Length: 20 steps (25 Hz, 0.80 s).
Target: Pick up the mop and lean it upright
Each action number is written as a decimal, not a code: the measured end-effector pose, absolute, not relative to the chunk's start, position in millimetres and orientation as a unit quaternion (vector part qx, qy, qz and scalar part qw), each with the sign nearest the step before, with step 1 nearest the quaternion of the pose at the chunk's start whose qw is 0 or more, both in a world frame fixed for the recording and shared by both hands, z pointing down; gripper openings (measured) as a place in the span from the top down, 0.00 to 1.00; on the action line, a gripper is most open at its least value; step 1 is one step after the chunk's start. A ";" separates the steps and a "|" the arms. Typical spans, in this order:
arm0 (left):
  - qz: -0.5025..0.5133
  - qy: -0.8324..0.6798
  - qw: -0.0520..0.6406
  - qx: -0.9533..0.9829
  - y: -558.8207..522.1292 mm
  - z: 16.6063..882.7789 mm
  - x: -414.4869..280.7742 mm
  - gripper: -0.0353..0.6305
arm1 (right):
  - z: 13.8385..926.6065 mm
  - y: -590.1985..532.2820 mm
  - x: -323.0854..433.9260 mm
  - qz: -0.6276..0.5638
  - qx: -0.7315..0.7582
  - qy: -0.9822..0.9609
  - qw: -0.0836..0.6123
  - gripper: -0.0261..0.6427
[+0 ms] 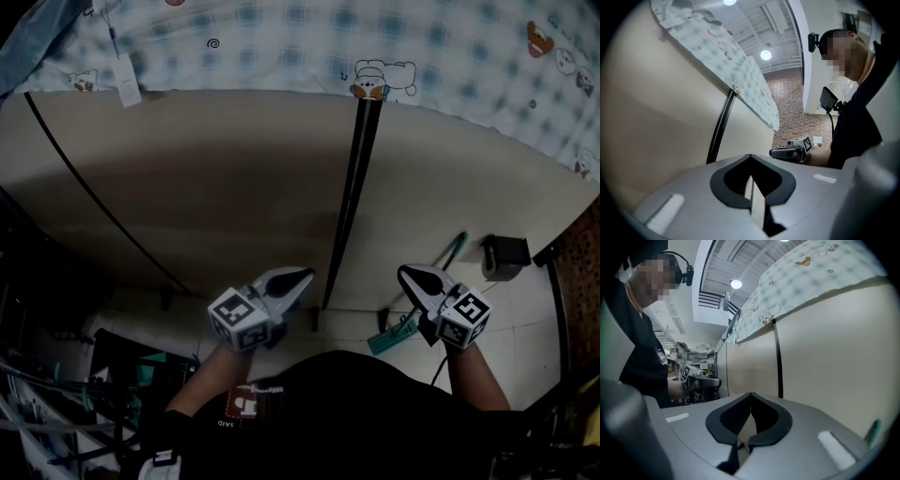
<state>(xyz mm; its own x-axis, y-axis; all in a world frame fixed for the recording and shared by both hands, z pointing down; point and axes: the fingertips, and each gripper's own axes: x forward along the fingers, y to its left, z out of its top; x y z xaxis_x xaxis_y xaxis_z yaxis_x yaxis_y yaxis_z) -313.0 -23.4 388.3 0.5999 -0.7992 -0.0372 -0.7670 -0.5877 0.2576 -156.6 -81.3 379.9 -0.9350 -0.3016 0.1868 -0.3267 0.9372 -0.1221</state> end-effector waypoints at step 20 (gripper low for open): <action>-0.043 -0.442 0.123 0.887 -106.9 411.1 -25.7 0.95 | 445.0 -175.3 95.9 0.111 0.129 -0.978 0.117 0.84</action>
